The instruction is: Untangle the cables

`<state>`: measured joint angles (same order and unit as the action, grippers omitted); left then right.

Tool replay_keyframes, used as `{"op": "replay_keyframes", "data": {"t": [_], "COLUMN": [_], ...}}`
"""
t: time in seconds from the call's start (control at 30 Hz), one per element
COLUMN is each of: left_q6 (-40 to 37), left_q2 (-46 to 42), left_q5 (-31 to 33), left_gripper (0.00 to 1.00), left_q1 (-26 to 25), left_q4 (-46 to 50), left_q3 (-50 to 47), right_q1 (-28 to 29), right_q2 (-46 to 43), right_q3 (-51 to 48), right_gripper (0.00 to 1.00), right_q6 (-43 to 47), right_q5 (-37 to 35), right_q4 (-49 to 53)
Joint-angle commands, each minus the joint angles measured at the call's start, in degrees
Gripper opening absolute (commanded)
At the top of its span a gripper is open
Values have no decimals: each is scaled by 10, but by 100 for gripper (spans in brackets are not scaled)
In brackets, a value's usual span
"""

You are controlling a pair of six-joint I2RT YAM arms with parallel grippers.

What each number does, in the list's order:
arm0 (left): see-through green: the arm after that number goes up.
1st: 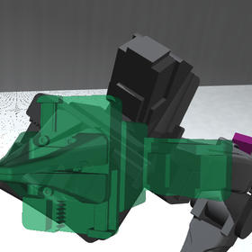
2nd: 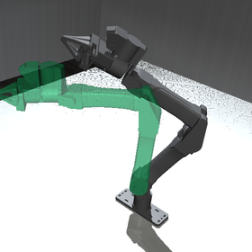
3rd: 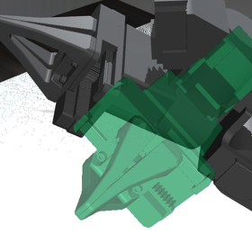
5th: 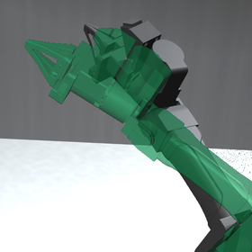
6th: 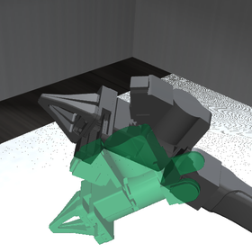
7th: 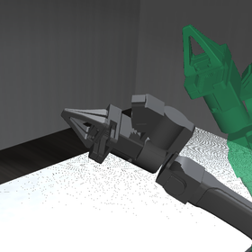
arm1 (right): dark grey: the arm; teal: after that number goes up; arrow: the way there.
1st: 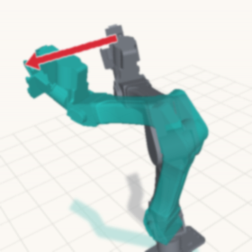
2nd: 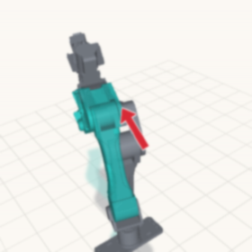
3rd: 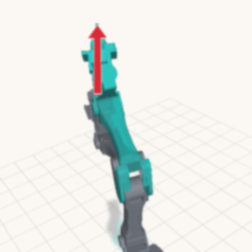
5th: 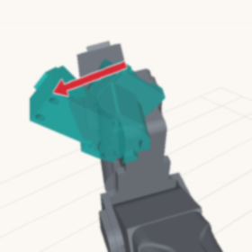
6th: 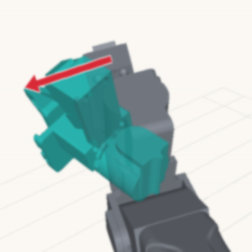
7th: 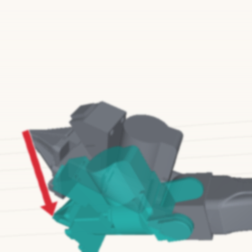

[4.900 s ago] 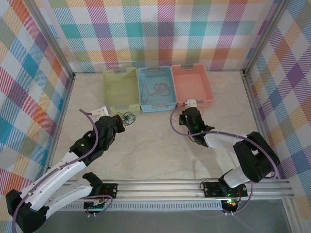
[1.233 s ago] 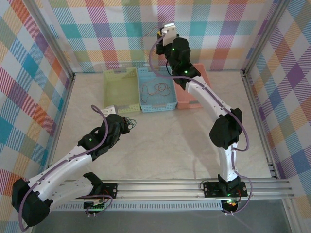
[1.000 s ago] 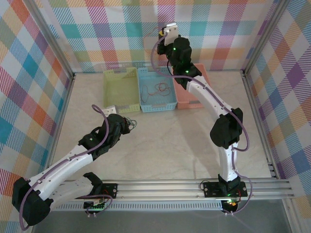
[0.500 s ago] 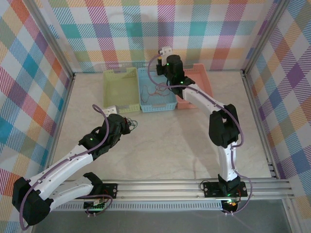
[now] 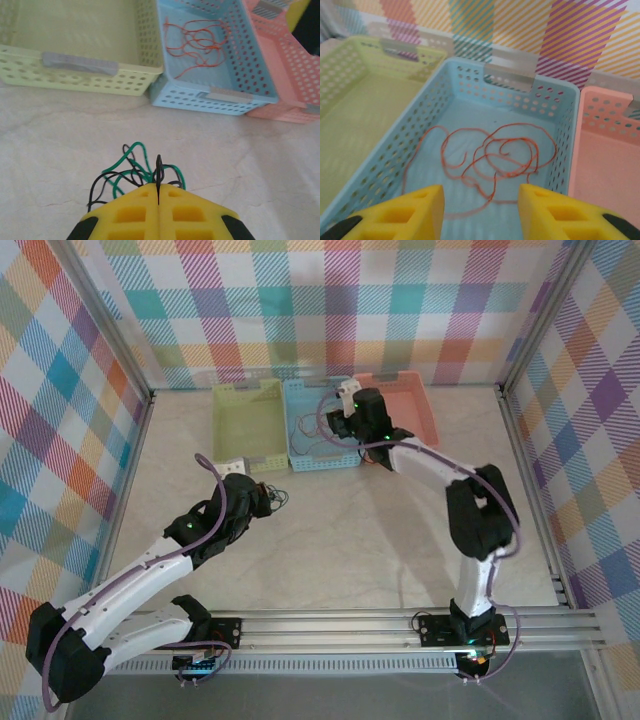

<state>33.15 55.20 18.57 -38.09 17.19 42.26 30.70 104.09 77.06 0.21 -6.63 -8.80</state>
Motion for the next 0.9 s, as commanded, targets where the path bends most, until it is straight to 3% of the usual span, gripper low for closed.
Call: {"op": "replay_keyframes", "data": {"t": [0.0, 0.2, 0.4, 0.53, 0.87], "left_q6": [-17, -29, -38, -43, -46], "left_q2": [-2, 1, 12, 15, 16], "left_q5": [-48, -117, -169, -193, -214], "left_gripper": [0, 0, 0, 0, 0], "left_q1": [0, -1, -2, -4, -7], "left_q4": [-50, -96, -126, -141, -153], "left_q3": [11, 0, -4, -6, -9], "right_q1": [-4, 2, 26, 48, 55], "right_q2": [-107, -231, -296, -288, -221], "right_q3": [-77, -237, -371, -399, -418], "right_gripper": [44, 43, 42, 42, 43], "right_q6": [-26, -27, -3, 32, -40], "right_q5": [92, 236, 295, 333, 331], "right_q4": [-59, -70, -123, -145, -253]}}
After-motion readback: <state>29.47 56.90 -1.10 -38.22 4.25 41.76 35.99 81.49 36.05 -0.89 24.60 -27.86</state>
